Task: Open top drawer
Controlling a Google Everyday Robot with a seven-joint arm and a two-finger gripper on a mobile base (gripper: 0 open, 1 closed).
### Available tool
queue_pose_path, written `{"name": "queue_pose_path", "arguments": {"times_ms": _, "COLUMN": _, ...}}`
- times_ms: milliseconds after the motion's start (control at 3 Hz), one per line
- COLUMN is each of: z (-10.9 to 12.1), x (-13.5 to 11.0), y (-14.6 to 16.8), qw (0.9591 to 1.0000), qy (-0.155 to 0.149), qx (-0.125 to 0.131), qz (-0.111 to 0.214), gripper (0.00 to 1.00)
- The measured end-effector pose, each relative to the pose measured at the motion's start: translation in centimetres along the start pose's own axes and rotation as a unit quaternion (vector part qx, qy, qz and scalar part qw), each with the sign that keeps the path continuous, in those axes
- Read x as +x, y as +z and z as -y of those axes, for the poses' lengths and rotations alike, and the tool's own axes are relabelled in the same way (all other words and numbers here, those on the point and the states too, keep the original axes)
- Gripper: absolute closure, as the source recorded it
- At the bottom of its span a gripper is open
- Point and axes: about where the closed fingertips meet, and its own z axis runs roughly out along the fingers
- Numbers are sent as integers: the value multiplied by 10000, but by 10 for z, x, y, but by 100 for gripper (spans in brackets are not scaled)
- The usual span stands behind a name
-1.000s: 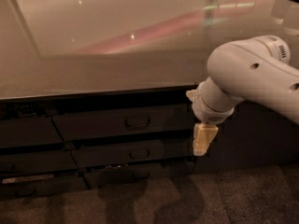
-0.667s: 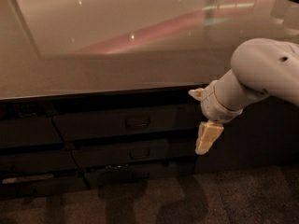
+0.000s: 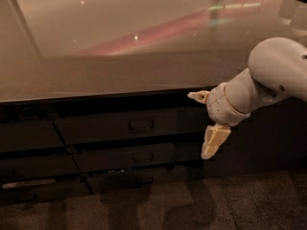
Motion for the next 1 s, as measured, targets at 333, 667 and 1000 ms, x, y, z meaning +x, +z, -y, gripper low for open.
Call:
{"name": "queue_pose_path", "arguments": {"times_ms": 333, "z": -15, "x": -10, "y": 11, "qw": 9997, "qy": -138, "qx": 42, "qz": 173, "gripper": 0}}
{"name": "queue_pose_path", "arguments": {"times_ms": 667, "z": -15, "x": -10, "y": 11, "qw": 9997, "qy": -138, "qx": 42, "qz": 173, "gripper": 0}}
{"name": "queue_pose_path", "arguments": {"times_ms": 1000, "z": -7, "x": 6, "y": 26, "qw": 9997, "qy": 26, "qx": -85, "qz": 217, "gripper": 0}}
